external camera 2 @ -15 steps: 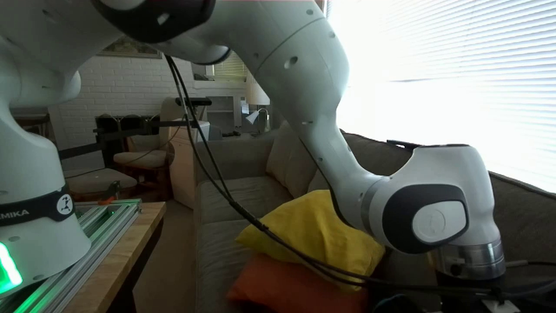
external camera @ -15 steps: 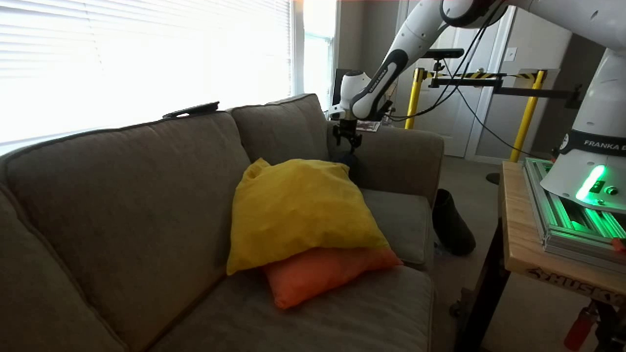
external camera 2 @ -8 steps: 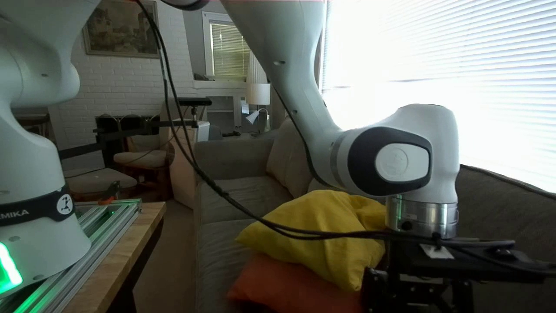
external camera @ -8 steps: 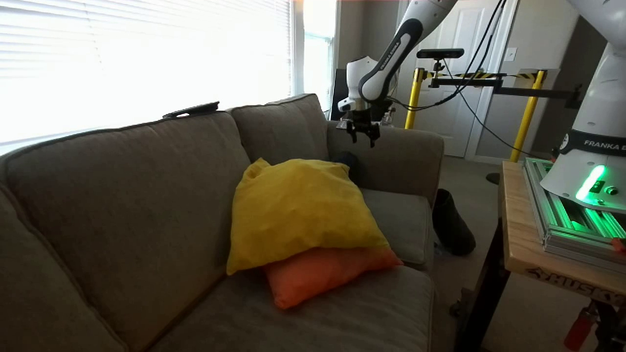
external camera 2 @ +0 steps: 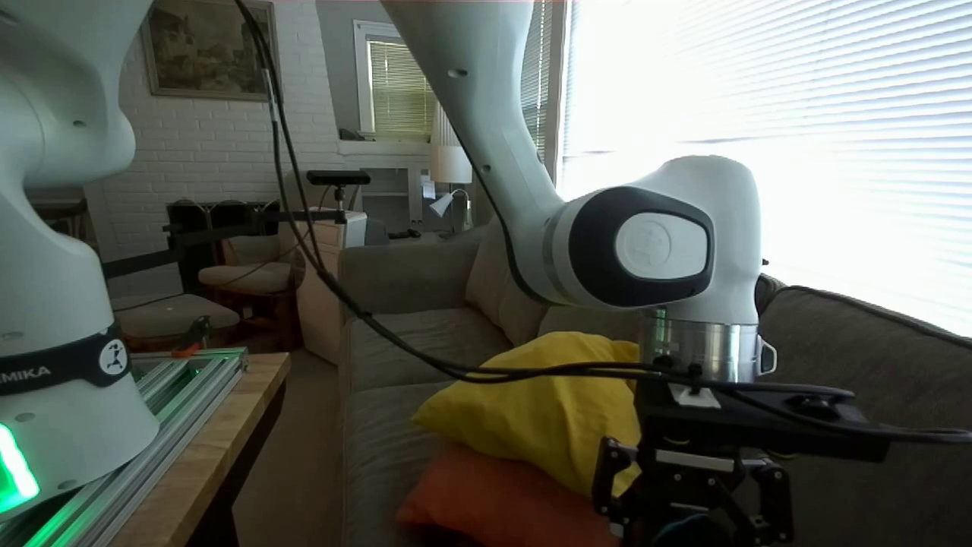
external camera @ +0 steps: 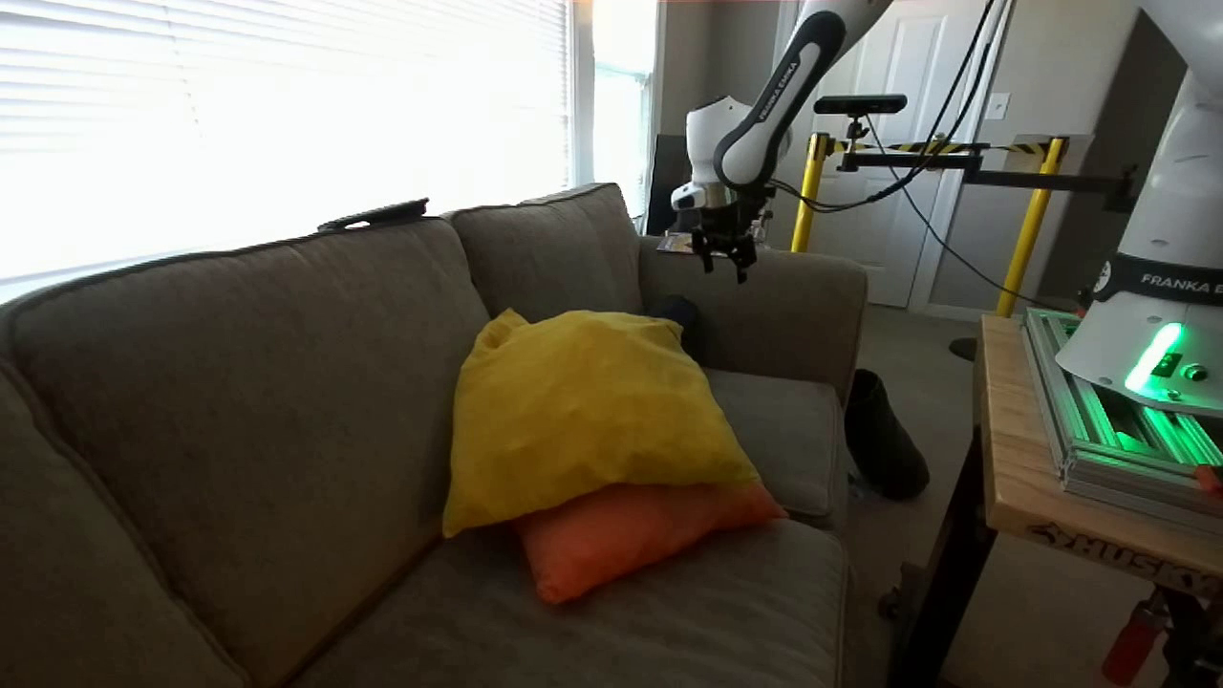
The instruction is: Move the pillows on the sofa
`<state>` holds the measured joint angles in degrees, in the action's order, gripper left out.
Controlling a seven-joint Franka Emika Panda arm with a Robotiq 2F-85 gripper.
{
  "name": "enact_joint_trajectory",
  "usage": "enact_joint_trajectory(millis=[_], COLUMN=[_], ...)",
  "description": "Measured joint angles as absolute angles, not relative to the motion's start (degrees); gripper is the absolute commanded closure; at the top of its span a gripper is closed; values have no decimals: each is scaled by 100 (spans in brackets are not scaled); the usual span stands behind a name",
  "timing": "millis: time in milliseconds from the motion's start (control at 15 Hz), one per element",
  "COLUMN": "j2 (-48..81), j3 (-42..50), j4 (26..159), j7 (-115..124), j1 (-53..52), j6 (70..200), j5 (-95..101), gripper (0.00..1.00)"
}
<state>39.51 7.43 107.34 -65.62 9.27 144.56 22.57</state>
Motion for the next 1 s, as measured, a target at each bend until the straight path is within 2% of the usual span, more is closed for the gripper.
enact_joint_trajectory(millis=[267,733,1000], j2=[3987,3998,4022], j3=[583,-302,-736], j4=[10718,10519,10479], j7=[-6350,-5358,-5311], j1=[934,844,890], j6=[14241,12764,12776], j5=[2144,820,-58], gripper=[0,0,0])
